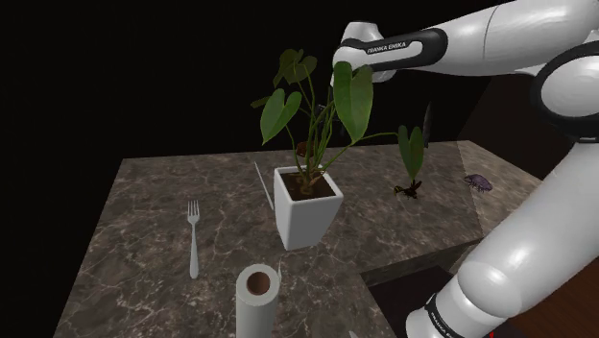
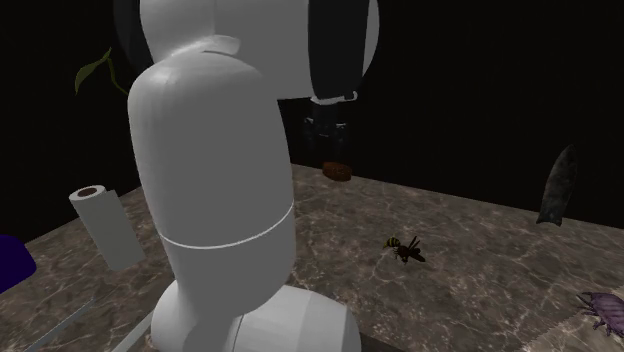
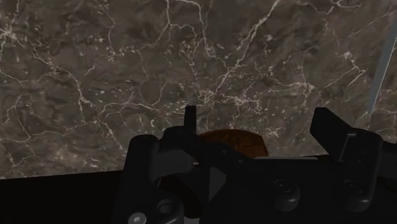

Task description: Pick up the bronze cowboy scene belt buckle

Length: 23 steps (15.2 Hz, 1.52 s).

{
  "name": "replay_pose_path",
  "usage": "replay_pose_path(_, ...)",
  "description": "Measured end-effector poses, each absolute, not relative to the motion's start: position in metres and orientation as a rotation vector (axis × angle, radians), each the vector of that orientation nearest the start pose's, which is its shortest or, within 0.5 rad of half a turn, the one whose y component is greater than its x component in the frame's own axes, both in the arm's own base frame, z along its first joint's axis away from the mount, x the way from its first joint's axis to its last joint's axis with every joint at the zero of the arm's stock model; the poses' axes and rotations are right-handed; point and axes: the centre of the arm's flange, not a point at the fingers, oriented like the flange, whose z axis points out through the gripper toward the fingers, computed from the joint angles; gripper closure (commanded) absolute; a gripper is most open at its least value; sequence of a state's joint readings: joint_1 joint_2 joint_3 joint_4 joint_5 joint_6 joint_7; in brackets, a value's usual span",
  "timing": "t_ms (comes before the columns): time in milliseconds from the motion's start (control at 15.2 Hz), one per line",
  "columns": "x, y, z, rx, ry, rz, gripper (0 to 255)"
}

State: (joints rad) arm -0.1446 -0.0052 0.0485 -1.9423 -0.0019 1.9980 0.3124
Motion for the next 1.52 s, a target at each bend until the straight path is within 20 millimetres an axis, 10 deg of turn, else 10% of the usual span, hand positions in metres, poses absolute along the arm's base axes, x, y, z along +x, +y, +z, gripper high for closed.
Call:
replay_pose_path(792,0.674,-0.139,0.411,-2.948,0.966,-0.038,0)
replay_pose_path(1320,0.681,-0.143,0.369,-2.941,0.984,-0.034,0)
replay_pose_path(1386,0.681,-0.143,0.367,-2.94,0.984,-0.034,255)
replay_pose_path(1518,0.681,-0.143,0.365,-2.94,0.984,-0.035,255)
